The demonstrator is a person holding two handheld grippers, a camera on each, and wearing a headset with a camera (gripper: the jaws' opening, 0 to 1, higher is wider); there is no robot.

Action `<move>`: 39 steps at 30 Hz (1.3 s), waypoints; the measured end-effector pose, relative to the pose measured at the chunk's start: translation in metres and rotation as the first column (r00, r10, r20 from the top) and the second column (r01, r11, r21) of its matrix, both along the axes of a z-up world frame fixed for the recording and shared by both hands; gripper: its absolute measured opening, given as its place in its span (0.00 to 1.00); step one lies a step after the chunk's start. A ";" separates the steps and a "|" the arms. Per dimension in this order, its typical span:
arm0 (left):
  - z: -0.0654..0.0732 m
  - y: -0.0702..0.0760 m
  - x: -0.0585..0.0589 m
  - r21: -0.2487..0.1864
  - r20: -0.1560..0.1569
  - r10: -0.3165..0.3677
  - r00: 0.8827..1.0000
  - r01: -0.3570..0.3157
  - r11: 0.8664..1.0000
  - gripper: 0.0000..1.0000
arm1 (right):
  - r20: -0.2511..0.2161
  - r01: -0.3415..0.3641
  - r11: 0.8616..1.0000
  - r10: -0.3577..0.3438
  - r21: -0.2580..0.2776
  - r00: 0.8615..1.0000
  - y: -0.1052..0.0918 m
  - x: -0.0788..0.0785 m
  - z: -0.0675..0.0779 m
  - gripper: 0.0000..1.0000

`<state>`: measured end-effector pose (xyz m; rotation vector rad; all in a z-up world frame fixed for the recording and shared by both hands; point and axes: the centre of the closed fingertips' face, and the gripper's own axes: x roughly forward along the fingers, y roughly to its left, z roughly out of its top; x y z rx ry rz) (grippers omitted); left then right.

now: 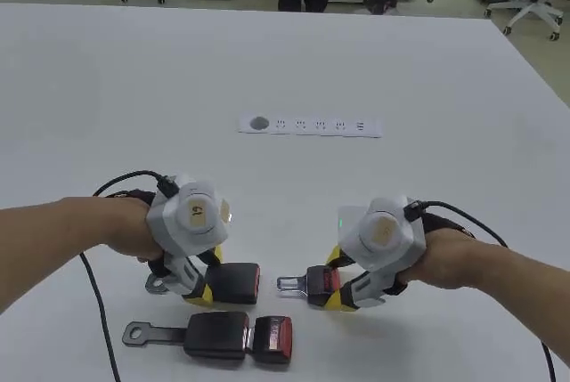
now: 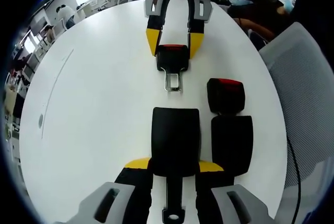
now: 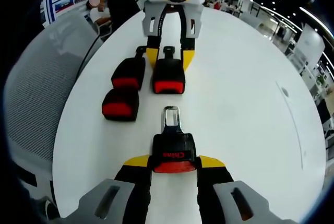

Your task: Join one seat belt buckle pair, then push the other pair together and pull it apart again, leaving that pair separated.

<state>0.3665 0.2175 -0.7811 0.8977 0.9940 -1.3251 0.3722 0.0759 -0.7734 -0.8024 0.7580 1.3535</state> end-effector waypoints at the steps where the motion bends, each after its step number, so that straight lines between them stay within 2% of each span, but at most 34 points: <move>1: 0.000 0.000 0.000 0.000 0.000 0.002 1.000 -0.002 1.000 0.32 | 0.000 -0.001 1.000 0.001 -0.002 1.000 -0.001 -0.001 0.000 0.30; 18: 0.001 -0.002 -0.002 0.001 0.000 0.004 1.000 -0.004 1.000 0.32 | -0.005 -0.005 0.999 0.005 -0.032 1.000 -0.025 -0.001 -0.002 0.30; 23: 0.001 -0.003 -0.003 0.007 0.003 0.001 1.000 -0.001 1.000 0.33 | -0.002 -0.012 0.999 0.012 -0.039 1.000 -0.027 -0.003 -0.002 0.30; 39: -0.002 0.001 0.001 -0.014 0.005 0.010 1.000 -0.010 1.000 0.33 | 0.006 0.003 0.999 -0.002 -0.053 1.000 -0.031 -0.003 -0.002 0.31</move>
